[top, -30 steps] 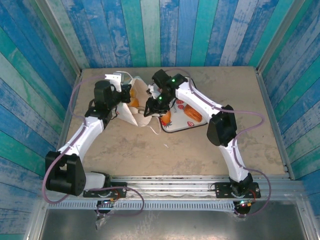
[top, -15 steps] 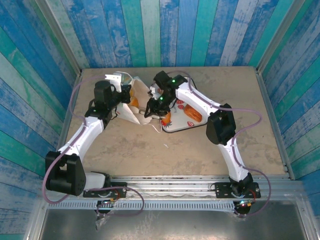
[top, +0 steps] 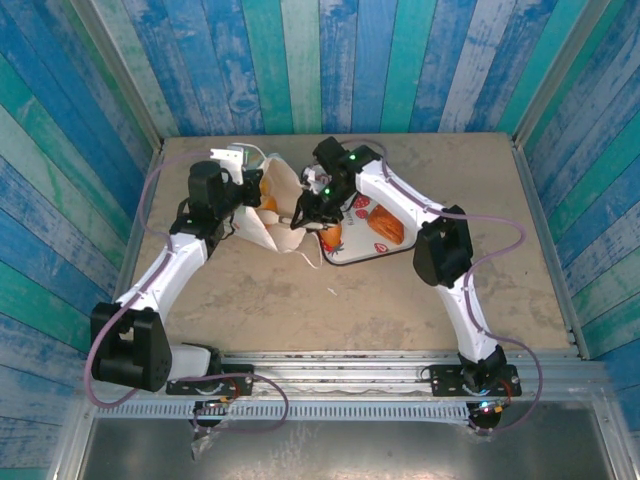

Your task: Take the fake bread out of the paper bag

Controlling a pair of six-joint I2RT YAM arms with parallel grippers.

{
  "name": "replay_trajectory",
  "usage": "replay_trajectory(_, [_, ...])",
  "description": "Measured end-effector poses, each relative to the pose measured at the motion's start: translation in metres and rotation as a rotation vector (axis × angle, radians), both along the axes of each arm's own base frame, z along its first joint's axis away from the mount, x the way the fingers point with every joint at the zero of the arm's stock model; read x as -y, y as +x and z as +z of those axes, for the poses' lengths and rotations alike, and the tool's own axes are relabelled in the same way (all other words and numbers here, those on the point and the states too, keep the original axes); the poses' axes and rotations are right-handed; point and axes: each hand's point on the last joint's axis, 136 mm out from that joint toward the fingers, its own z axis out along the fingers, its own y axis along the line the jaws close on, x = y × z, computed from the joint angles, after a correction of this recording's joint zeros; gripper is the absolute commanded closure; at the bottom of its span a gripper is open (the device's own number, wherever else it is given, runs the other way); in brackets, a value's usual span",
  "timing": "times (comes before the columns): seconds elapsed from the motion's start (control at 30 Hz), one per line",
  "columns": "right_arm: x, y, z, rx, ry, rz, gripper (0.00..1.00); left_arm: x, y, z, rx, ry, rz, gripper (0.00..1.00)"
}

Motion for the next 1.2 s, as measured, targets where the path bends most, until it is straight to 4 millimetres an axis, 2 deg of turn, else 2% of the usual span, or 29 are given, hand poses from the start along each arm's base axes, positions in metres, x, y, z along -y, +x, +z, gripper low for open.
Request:
replay_trajectory(0.37, [-0.017, 0.009, -0.014, -0.065, 0.038, -0.036, 0.47, 0.002, -0.002, -0.001, -0.004, 0.002, -0.017, 1.0])
replay_trajectory(0.53, [-0.023, 0.014, -0.015, -0.074, 0.057, -0.058, 0.47, 0.001, -0.001, -0.002, -0.007, 0.002, -0.014, 1.0])
replay_trajectory(0.7, [-0.028, 0.021, -0.012, -0.072, 0.076, -0.089, 0.52, 0.0, -0.001, -0.002, -0.007, 0.001, -0.014, 1.0])
replay_trajectory(1.03, [-0.047, 0.03, -0.011, -0.072, 0.128, -0.126, 0.45, 0.001, -0.001, -0.001, -0.006, 0.0, -0.016, 1.0])
replay_trajectory(1.1, [-0.05, 0.029, -0.013, -0.077, 0.13, -0.127, 0.49, 0.0, -0.001, -0.002, -0.006, 0.0, -0.015, 1.0])
replay_trajectory(1.2, [-0.051, 0.029, -0.014, -0.083, 0.129, -0.132, 0.66, -0.001, -0.001, -0.002, -0.007, 0.001, -0.012, 1.0])
